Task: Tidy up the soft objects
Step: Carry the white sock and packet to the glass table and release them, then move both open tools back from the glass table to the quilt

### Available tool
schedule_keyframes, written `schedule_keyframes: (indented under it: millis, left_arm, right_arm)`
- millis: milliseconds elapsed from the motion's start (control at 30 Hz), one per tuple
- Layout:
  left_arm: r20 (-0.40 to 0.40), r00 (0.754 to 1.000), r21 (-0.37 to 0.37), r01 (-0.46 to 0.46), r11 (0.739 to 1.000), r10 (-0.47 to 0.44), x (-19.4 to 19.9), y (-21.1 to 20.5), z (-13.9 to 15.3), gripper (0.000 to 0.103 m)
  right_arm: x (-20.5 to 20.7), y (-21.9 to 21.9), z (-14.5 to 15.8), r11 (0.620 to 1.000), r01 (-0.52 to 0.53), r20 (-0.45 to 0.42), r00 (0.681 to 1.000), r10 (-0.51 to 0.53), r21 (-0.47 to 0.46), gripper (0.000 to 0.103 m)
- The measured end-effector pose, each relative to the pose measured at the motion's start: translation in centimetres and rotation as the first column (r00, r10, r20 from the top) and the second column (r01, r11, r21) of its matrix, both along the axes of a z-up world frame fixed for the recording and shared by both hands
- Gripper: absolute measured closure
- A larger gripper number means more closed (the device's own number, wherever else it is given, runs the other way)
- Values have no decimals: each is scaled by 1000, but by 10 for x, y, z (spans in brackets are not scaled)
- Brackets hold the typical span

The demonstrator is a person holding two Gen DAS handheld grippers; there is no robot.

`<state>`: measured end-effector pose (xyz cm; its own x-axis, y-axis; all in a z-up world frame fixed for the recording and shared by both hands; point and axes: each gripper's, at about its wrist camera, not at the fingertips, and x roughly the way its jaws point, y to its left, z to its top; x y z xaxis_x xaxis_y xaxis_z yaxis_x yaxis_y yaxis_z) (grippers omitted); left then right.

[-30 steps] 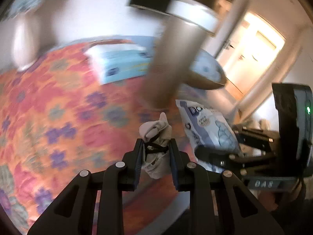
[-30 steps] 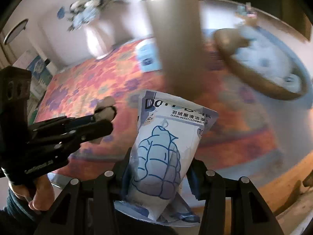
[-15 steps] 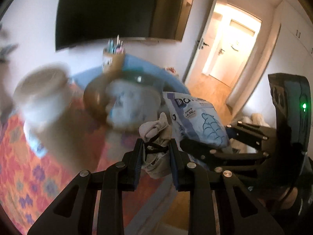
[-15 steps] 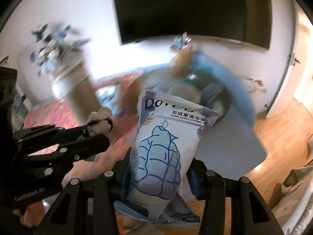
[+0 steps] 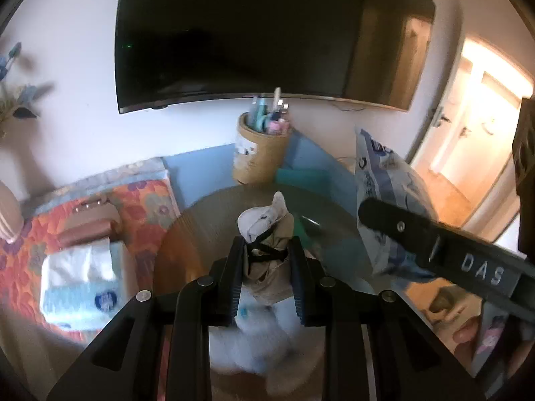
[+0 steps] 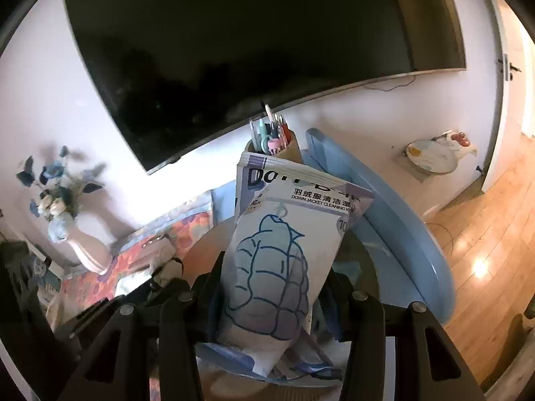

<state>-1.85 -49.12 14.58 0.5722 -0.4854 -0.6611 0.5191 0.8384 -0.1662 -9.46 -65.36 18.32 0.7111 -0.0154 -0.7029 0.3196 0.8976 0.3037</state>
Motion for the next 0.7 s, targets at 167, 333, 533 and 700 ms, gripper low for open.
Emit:
schedule_keyframes:
  millis: [167, 333, 533, 700]
  left_arm:
    - [35, 999, 35, -36, 999, 35, 15, -9, -6, 8]
    - [45, 999, -41, -6, 999, 8, 2, 2, 1, 7]
    - [0, 992, -149, 123, 981, -125, -33, 15, 13, 7]
    - [7, 961, -231, 269, 935, -275, -81, 45, 26, 7]
  right_arm:
    - [41, -16, -21, 1000, -19, -76, 997, 19, -1, 37]
    - [28, -35, -28, 993, 6, -48, 999, 0, 115, 37]
    - [-15, -20, -10, 997, 55, -26, 998, -54, 45, 37]
    - [-68, 4, 15, 994, 103, 29, 994, -103, -28, 36]
